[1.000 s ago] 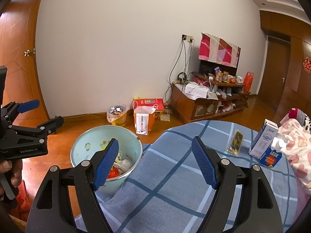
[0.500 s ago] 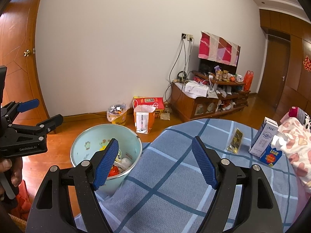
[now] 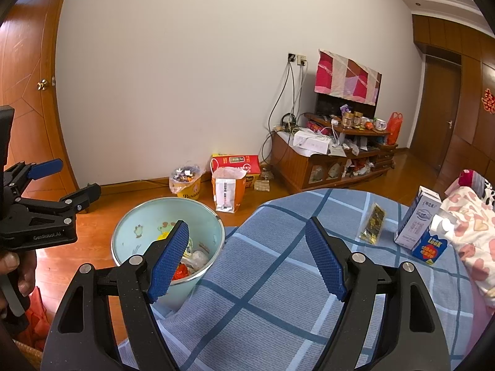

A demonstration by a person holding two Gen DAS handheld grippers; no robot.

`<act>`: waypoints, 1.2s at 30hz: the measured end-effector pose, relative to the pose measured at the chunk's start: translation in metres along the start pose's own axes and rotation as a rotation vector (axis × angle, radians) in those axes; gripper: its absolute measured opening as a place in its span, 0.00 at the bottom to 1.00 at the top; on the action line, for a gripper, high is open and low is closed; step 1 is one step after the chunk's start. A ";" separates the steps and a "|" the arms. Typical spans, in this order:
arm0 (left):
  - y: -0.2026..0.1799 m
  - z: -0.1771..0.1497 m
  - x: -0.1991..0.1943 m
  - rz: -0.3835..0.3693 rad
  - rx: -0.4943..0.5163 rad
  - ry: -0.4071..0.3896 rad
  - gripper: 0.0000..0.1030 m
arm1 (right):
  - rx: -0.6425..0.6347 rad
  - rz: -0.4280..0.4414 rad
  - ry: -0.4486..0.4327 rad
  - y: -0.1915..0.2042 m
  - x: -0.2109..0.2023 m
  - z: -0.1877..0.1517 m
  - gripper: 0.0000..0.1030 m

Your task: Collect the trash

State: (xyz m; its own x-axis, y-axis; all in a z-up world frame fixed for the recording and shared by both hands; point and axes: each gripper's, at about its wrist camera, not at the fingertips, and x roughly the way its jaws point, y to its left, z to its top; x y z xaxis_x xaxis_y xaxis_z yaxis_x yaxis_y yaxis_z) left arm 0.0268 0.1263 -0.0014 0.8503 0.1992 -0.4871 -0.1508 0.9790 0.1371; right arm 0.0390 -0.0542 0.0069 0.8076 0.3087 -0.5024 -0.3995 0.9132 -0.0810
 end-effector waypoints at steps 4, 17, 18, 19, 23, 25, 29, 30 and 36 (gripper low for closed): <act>-0.002 -0.001 -0.001 -0.002 0.010 -0.004 0.94 | -0.001 0.000 0.001 -0.002 -0.001 -0.001 0.75; -0.012 -0.001 -0.003 -0.029 0.029 -0.010 0.94 | 0.003 -0.005 -0.010 -0.007 -0.006 -0.003 0.77; -0.013 -0.001 -0.003 -0.029 0.030 -0.011 0.94 | 0.002 -0.005 -0.010 -0.006 -0.005 -0.003 0.77; -0.013 -0.001 -0.003 -0.027 0.029 -0.011 0.94 | 0.002 -0.005 -0.009 -0.007 -0.006 -0.003 0.77; -0.012 -0.003 -0.001 -0.031 0.025 -0.001 0.94 | 0.005 -0.004 -0.005 -0.007 -0.005 -0.005 0.77; -0.011 -0.004 0.001 -0.036 0.023 0.007 0.94 | 0.006 -0.005 -0.003 -0.007 -0.004 -0.006 0.77; -0.014 -0.006 0.004 -0.039 0.034 0.014 0.94 | 0.008 -0.006 0.005 -0.010 -0.002 -0.008 0.78; -0.015 -0.006 0.005 -0.048 0.039 0.017 0.94 | 0.009 -0.006 0.007 -0.009 -0.001 -0.008 0.78; -0.025 -0.009 0.010 -0.074 0.050 0.042 0.94 | 0.018 -0.042 0.045 -0.030 0.004 -0.020 0.83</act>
State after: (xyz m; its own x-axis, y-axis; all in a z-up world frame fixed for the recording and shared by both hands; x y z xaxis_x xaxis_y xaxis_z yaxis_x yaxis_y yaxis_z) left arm 0.0343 0.1046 -0.0174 0.8362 0.1288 -0.5331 -0.0617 0.9880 0.1419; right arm 0.0458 -0.0859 -0.0094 0.8029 0.2581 -0.5374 -0.3576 0.9297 -0.0877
